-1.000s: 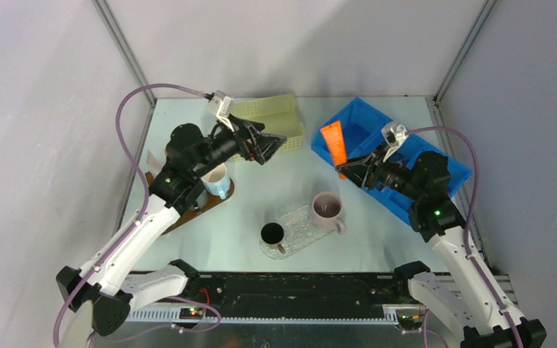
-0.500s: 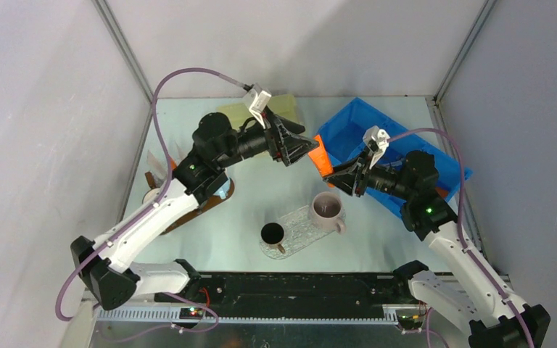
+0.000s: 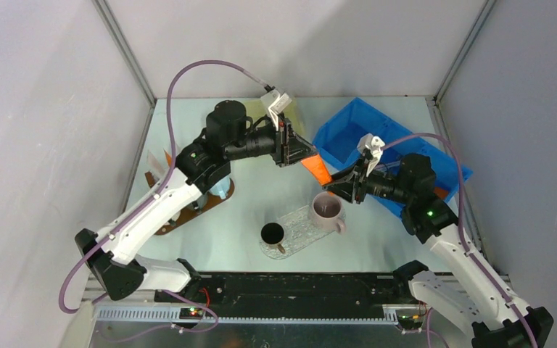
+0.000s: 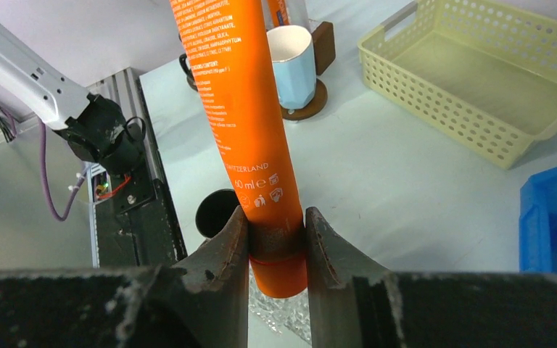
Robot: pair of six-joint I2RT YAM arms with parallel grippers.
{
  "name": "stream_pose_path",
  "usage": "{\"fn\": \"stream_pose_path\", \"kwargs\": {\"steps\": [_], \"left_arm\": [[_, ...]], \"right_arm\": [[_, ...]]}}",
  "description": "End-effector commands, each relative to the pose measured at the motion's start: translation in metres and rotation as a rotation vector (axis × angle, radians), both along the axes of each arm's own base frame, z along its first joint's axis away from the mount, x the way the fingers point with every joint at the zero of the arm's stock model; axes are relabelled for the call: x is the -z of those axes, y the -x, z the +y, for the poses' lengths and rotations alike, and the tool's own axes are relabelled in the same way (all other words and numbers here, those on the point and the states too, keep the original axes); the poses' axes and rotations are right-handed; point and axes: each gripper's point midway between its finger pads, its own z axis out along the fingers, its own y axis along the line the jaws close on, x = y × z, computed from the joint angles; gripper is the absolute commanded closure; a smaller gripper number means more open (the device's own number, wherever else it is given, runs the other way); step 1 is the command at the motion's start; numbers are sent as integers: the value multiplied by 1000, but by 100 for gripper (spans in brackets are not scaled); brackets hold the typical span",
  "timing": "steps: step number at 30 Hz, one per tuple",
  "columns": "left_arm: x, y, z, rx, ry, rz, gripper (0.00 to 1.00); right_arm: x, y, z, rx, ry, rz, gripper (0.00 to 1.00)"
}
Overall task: Prepare toiletry sets of a toothbrush and toothpaste on the tray
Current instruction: Pick up the toothpaste from the storage box.
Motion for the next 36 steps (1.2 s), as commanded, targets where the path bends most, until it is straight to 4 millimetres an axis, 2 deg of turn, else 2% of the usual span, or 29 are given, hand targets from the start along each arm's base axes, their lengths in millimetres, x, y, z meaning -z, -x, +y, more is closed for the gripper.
{"fn": "stream_pose_path", "kwargs": {"steps": [1, 2, 3, 5, 7, 8, 9, 10, 11, 12, 14, 18, 21, 24, 27, 31, 36], "left_arm": [[3, 20, 2, 90, -46, 14, 74], [3, 22, 2, 101, -50, 15, 78], [5, 24, 3, 103, -61, 24, 90], [7, 27, 5, 110, -74, 21, 99], [9, 29, 8, 110, -89, 8, 100], [9, 30, 11, 102, -100, 4, 100], [11, 29, 13, 98, -113, -17, 100], [12, 28, 18, 73, -132, -23, 100], [13, 26, 20, 68, -148, -45, 100], [16, 26, 25, 51, -169, -50, 100], [20, 24, 31, 29, -210, -78, 100], [30, 18, 42, -21, -307, -120, 100], [35, 16, 43, -30, -357, -155, 100], [46, 23, 37, 2, -409, -178, 100], [66, 25, 35, 10, -495, -160, 100], [87, 33, 26, 44, -564, -145, 100], [104, 34, 18, 45, -604, -136, 100]], "right_arm": [[-14, 3, 0, 0, 7, -77, 100], [-13, 3, 0, 0, 9, -75, 100], [-14, 4, 0, 2, 10, -80, 100], [-14, 4, -1, 9, 14, -81, 100], [-13, 2, -3, 26, 20, -85, 98], [-12, 2, -4, 34, 24, -81, 94], [-12, 0, -6, 51, 28, -86, 82], [-11, 0, -8, 59, 33, -82, 65], [-12, -2, -10, 78, 35, -86, 56], [-10, -2, -11, 87, 41, -79, 43], [-7, -6, -16, 126, 54, -77, 29], [-7, -11, -28, 206, 76, -88, 14], [-7, -19, -40, 291, 92, -96, 7], [-5, -34, -60, 440, 118, -96, 2], [0, -48, -83, 596, 153, -80, 1], [4, -58, -105, 727, 175, -61, 1], [6, -63, -113, 776, 184, -56, 0]]}}
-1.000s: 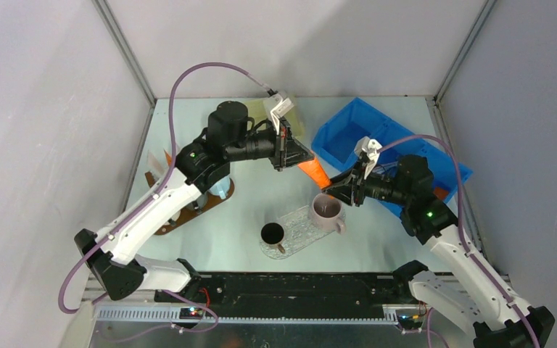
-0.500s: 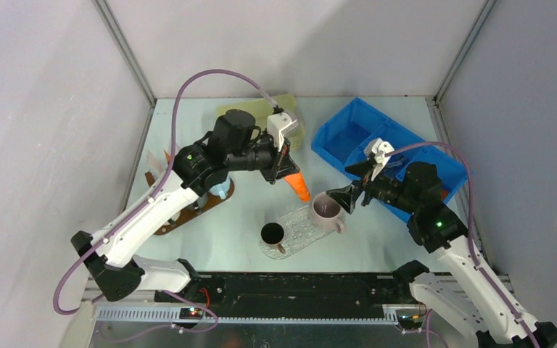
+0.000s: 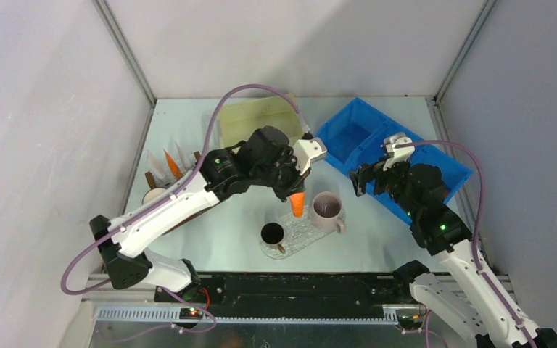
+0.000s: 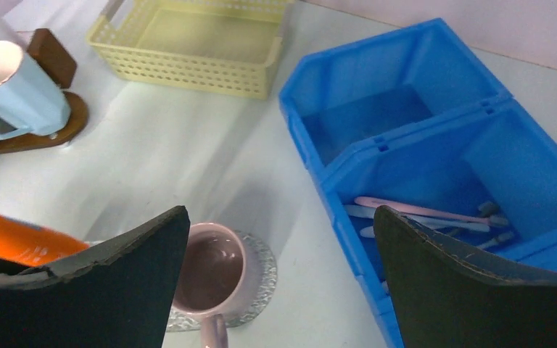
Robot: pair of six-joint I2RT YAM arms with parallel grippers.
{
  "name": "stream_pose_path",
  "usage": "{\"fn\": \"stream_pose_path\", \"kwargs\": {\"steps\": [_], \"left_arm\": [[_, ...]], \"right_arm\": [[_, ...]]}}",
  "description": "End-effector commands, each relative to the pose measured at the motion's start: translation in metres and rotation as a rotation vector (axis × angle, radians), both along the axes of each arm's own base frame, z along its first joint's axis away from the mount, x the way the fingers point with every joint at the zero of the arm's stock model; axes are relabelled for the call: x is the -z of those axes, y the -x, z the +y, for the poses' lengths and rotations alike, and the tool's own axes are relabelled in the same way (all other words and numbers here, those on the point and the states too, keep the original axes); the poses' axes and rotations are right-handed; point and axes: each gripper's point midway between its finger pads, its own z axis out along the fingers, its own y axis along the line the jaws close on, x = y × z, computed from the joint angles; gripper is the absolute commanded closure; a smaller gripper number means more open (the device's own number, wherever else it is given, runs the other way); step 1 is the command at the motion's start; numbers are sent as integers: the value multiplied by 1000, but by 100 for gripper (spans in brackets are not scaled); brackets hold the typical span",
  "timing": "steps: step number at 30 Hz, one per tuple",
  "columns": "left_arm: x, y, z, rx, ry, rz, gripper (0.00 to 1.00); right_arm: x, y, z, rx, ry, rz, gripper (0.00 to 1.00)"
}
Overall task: Prepare toiletry sets of a toothbrush and toothpaste on the tray
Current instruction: Pick up the toothpaste from the storage box.
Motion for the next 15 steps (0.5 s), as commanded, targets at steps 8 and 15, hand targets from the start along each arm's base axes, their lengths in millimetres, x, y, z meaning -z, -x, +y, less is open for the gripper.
{"fn": "stream_pose_path", "kwargs": {"steps": [8, 15], "left_arm": [[15, -8, -20, -13, 6, -40, 100], [38, -11, -30, -17, 2, -12, 100]], "right_arm": [[-10, -12, -25, 136, 1, -21, 1], [-10, -12, -31, 157, 3, -21, 1]]}}
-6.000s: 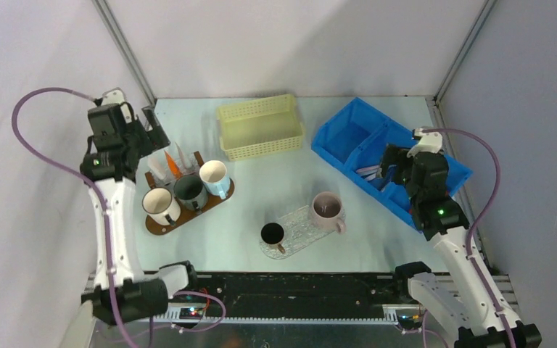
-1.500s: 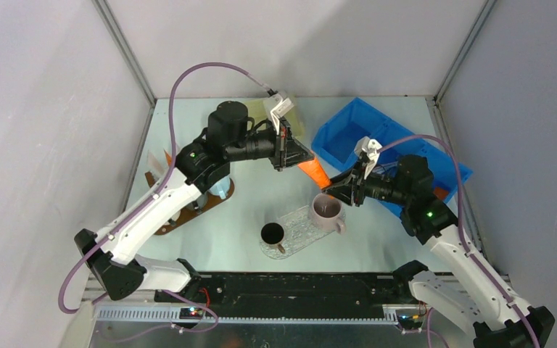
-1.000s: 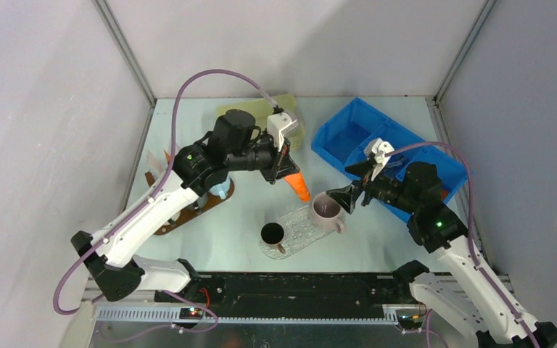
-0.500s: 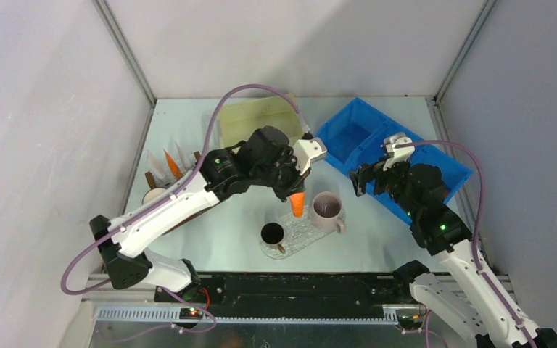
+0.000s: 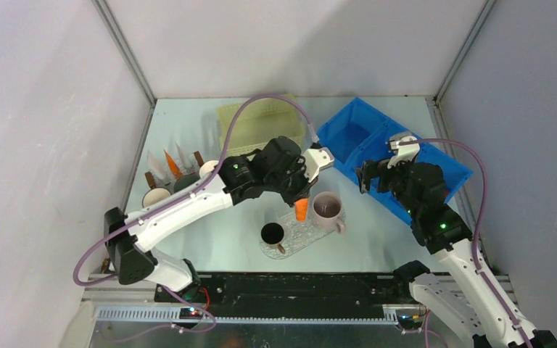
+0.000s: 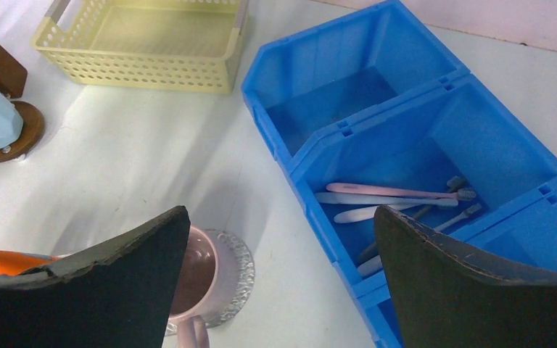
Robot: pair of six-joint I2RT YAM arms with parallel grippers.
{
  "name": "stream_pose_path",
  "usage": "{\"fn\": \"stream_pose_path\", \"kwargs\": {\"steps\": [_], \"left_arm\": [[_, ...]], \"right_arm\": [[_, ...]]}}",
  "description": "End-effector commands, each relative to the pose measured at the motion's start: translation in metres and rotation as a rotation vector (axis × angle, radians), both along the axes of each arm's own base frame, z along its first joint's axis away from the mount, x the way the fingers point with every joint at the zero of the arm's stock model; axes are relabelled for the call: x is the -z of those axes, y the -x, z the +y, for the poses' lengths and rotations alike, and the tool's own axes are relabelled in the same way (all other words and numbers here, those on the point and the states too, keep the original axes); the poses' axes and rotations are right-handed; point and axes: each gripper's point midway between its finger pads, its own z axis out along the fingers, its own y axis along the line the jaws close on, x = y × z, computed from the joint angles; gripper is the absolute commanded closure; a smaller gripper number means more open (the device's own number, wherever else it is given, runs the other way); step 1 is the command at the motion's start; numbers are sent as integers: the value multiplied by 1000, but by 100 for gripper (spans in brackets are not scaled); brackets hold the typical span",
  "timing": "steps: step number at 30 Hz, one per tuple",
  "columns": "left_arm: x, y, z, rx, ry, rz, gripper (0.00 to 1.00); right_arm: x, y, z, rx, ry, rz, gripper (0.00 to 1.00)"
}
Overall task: Prepare toiletry sets of a toothbrush and toothpaste on the tray
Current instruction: Pick up the toothpaste from the storage box.
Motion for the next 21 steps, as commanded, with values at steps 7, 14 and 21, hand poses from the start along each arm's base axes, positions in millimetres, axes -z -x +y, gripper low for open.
{"fn": "stream_pose_path", "kwargs": {"steps": [7, 14, 21], "left_arm": [[19, -12, -17, -29, 19, -12, 100], [40, -16, -23, -44, 26, -5, 100], [62, -16, -24, -52, 18, 8, 100]], "right_arm": [[-17, -1, -13, 52, -16, -45, 1], [-13, -2, -17, 67, -22, -35, 1], [-13, -2, -19, 76, -25, -31, 1]]}}
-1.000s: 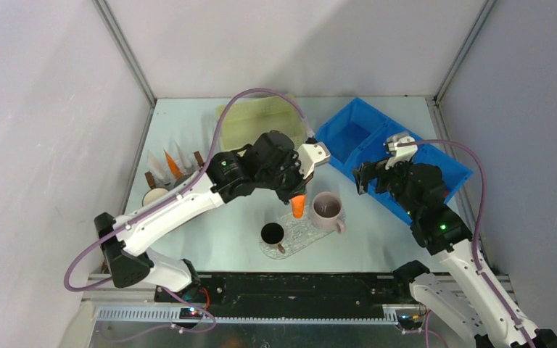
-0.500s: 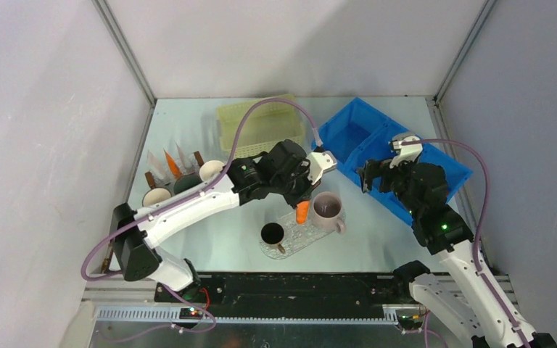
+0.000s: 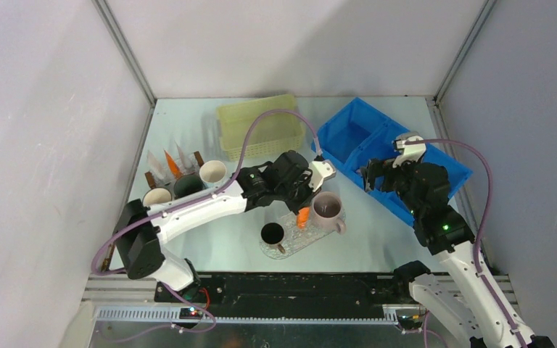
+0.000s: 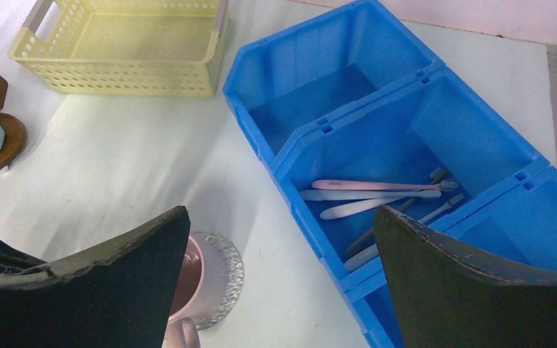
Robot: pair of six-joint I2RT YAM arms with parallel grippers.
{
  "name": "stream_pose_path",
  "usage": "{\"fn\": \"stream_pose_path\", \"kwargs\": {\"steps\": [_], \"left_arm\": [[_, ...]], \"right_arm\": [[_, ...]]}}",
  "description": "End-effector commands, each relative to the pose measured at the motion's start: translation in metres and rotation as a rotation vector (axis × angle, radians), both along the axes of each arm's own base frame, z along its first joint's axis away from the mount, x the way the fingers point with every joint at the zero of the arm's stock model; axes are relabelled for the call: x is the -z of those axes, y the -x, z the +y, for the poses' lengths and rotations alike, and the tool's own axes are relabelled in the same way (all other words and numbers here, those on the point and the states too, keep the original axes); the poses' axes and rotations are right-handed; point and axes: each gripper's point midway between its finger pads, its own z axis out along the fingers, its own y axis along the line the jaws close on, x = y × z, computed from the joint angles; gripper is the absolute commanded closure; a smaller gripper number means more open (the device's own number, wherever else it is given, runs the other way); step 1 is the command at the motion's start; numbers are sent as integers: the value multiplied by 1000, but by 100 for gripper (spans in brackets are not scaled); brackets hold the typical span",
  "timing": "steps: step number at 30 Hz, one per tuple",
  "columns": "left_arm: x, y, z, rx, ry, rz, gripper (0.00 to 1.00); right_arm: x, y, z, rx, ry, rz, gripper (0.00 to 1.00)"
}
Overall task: Prepare toiletry sets of a toothbrush and toothpaste on the tray
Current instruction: Pick up the toothpaste from the storage box, then place the toothpaste in the toothpaste holder.
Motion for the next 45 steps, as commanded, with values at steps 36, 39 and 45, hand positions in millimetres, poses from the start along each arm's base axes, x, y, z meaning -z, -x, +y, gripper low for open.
{"fn": "stream_pose_path", "kwargs": {"steps": [36, 39, 45], "left_arm": [[4, 4, 3, -67, 99, -13, 61], [-1, 3, 3, -77, 112, -20, 59], [1, 4, 6, -74, 103, -18, 64]], "right_arm": [[-8, -1, -13, 66, -35, -14, 1], [-7, 1, -15, 74, -40, -8, 1], [-8, 3, -18, 85, -47, -11, 1]]}}
